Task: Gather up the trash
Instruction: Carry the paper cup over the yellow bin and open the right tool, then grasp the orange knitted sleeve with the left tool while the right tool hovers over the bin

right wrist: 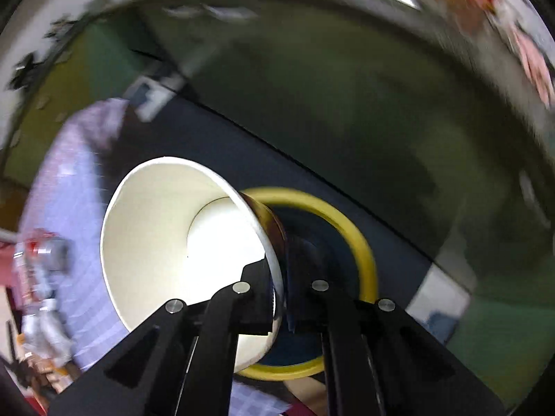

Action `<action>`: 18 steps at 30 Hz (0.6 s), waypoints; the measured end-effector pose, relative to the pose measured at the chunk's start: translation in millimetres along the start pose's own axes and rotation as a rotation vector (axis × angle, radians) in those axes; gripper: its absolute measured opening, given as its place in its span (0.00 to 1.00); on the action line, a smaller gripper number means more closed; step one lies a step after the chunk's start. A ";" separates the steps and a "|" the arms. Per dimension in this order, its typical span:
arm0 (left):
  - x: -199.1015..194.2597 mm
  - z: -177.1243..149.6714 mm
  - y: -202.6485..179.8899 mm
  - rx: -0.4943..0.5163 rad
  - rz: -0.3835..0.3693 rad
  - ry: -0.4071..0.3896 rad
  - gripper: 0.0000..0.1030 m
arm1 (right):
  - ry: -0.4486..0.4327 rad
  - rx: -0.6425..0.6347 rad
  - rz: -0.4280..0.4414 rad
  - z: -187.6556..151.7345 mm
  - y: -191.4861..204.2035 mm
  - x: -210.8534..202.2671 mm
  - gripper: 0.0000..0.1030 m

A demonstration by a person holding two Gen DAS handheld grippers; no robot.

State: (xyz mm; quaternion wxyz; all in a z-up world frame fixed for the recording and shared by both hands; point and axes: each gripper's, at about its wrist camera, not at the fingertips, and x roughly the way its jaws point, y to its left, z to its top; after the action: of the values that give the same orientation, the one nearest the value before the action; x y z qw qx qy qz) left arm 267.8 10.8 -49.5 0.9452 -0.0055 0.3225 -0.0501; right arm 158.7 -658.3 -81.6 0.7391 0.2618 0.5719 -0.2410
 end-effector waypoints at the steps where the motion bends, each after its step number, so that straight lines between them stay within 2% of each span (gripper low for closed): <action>1: 0.3 -0.7 -1.7 0.003 -0.003 0.001 0.94 | 0.026 0.020 -0.011 -2.4 -10.0 18.4 0.06; 6: 0.2 -1.2 -7.6 0.020 -0.014 -0.001 0.94 | 0.084 0.053 -0.065 -5.0 -30.5 76.7 0.07; 8: 0.3 -1.3 -8.0 0.020 -0.021 -0.002 0.94 | 0.098 0.062 -0.069 -2.8 -32.1 90.6 0.14; 9: 0.9 -1.3 -8.3 0.020 -0.025 0.000 0.94 | 0.101 0.068 -0.064 -1.9 -33.3 94.0 0.14; 13: 2.3 -2.6 -9.9 0.024 -0.033 0.008 0.94 | 0.077 0.050 -0.081 3.6 -31.9 86.5 0.26; 18: -2.3 -2.2 -12.9 0.037 -0.050 -0.005 0.94 | 0.031 0.031 -0.065 -2.1 -29.3 66.7 0.26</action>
State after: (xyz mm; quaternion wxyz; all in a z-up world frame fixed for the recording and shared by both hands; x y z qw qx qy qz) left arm 263.5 -1.8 -49.3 0.9444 0.0036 0.3191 -0.0798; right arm 153.3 -682.6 -150.1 0.7178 0.2582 0.5876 -0.2697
